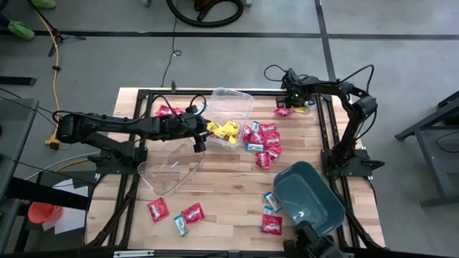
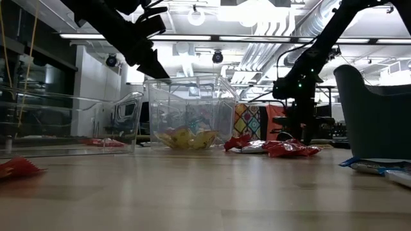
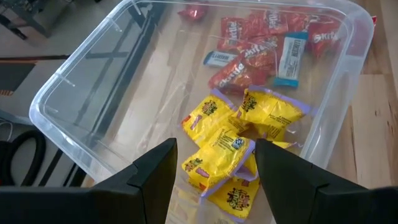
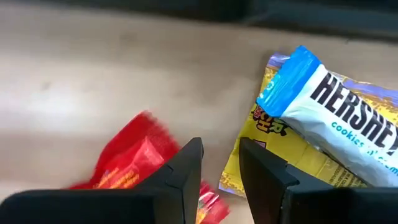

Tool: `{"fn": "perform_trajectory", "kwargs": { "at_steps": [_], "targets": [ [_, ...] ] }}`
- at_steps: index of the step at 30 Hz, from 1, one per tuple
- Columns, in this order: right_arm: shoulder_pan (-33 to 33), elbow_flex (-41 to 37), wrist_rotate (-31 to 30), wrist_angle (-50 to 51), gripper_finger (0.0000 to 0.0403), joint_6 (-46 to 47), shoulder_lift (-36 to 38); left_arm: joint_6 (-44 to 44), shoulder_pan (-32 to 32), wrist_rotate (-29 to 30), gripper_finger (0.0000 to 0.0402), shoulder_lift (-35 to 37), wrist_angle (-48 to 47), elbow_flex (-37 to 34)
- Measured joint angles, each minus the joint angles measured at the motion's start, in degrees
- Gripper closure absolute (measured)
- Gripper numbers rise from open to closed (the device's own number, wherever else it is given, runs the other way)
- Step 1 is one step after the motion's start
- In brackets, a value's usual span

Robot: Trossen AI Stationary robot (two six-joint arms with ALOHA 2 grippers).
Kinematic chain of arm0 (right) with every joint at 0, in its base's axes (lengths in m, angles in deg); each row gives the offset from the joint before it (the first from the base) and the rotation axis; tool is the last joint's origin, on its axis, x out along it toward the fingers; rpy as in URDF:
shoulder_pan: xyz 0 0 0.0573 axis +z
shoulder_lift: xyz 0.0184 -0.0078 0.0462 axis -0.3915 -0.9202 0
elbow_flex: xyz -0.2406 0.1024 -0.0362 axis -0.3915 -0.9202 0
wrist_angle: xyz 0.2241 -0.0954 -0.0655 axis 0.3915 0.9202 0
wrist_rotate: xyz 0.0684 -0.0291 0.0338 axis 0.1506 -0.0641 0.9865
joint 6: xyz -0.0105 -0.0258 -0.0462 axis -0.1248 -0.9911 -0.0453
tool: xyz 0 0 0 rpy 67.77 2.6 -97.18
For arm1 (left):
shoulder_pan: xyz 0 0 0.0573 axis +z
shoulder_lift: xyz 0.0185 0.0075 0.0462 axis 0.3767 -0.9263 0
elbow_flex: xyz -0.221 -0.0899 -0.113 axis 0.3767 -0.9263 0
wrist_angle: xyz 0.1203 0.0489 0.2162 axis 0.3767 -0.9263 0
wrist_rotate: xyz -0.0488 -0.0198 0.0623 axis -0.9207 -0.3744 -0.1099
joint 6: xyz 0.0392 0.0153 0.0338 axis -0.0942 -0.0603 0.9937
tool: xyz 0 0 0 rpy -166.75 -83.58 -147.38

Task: Sort candy
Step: Adjust the candy packs

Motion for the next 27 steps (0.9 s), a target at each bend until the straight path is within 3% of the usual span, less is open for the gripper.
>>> {"fn": "perform_trajectory", "kwargs": {
  "at_steps": [19, 27],
  "targets": [
    [11.61, -0.09, 4.57, 5.21, 0.0297, -3.25, 0.22, -0.46, 0.00, -0.02, 0.0197, 0.00, -0.24, 0.00],
    [13.63, -0.37, 5.41, 5.94, 0.0297, -5.69, 1.68, -0.44, -0.01, -0.02, 0.0197, 0.02, -0.33, 0.00]
  ]
}}
